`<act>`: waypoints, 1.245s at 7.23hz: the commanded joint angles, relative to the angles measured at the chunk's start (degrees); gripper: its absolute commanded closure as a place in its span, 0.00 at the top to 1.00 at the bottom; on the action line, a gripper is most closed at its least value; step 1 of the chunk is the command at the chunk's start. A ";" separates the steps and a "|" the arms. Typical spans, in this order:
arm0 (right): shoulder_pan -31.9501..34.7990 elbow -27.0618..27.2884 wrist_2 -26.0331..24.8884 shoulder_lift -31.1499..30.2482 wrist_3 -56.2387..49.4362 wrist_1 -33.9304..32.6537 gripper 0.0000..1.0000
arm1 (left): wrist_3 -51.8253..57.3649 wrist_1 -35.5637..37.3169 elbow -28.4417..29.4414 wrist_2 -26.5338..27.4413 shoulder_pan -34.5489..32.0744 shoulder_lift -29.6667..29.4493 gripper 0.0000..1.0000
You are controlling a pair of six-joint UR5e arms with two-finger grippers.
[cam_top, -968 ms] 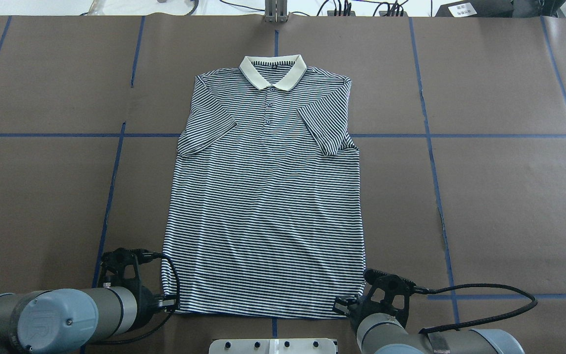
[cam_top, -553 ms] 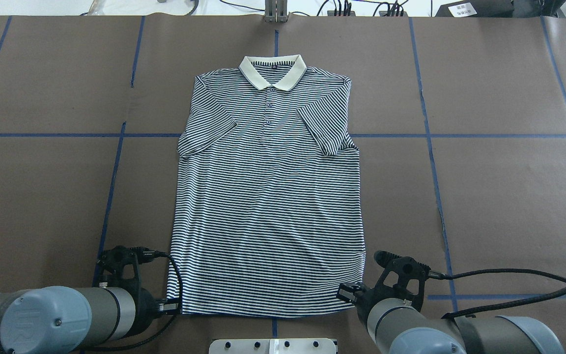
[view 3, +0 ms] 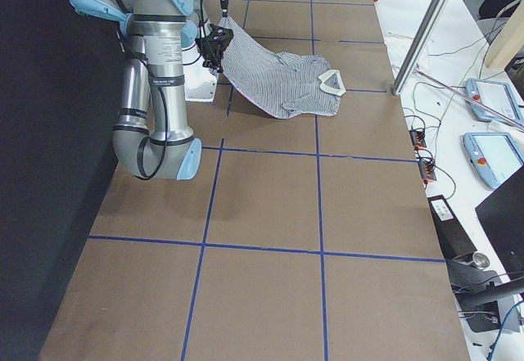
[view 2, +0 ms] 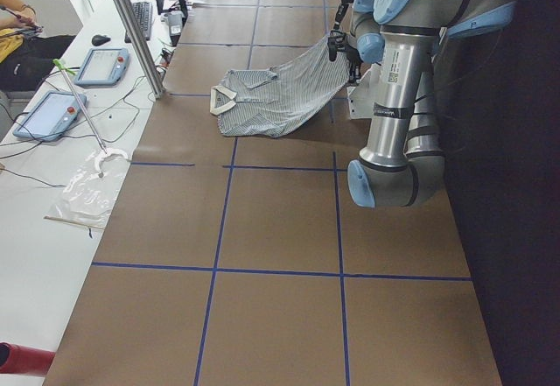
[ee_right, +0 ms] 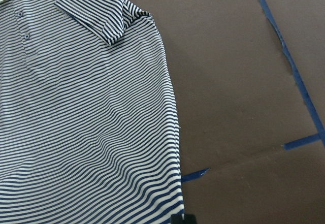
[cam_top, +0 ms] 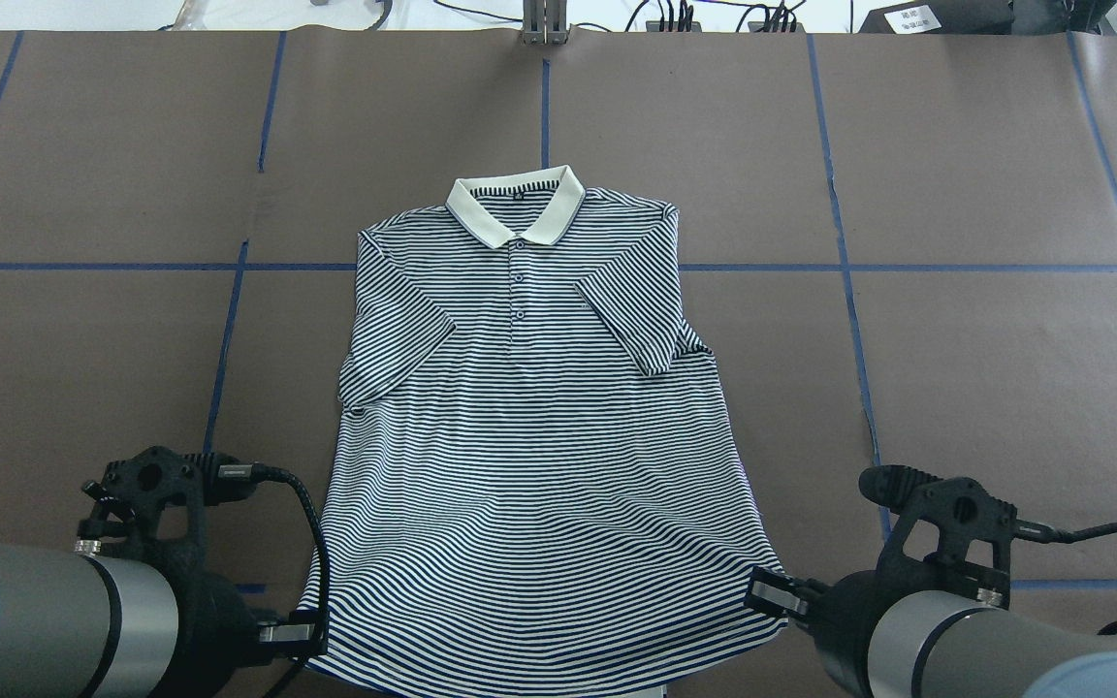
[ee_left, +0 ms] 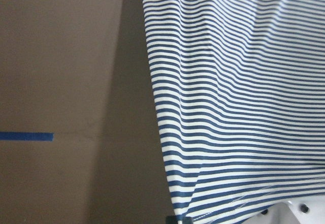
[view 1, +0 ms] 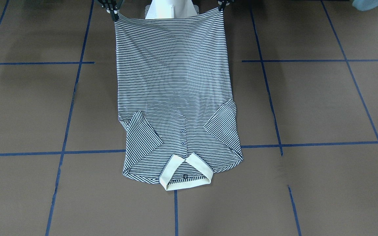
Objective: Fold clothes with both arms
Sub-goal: 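Lift the hem with both grippers and fold it toward the collar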
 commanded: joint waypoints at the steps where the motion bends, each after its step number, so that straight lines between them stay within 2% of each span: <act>1: 5.82 0.97 5.55 2.08 -4.18 -2.24 0.00 | 7.41 1.90 1.47 -0.97 -4.35 -1.95 0.00; 3: 14.16 -4.71 7.08 7.78 -11.12 -1.98 0.00 | 20.38 1.89 7.96 -1.32 -15.74 -5.62 0.00; 4: 18.99 -7.80 8.65 9.89 -14.90 -1.71 0.00 | 24.46 1.11 11.56 -3.06 -20.68 -6.95 0.00; 5: 23.83 -10.87 12.93 10.61 -16.50 -1.27 0.00 | 26.85 0.32 15.25 -4.38 -24.29 -8.44 0.00; 6: 27.09 -15.43 13.49 13.14 -18.69 -1.18 0.00 | 28.62 -1.43 18.59 -4.48 -27.20 -9.76 0.00; 7: 29.74 -21.48 13.50 15.95 -19.50 1.60 0.00 | 28.72 -4.49 21.76 -4.49 -28.62 -9.86 0.00; 9: 33.35 -35.96 13.59 16.33 -21.17 17.81 0.00 | 30.73 -13.44 32.02 -4.40 -31.87 -11.35 0.00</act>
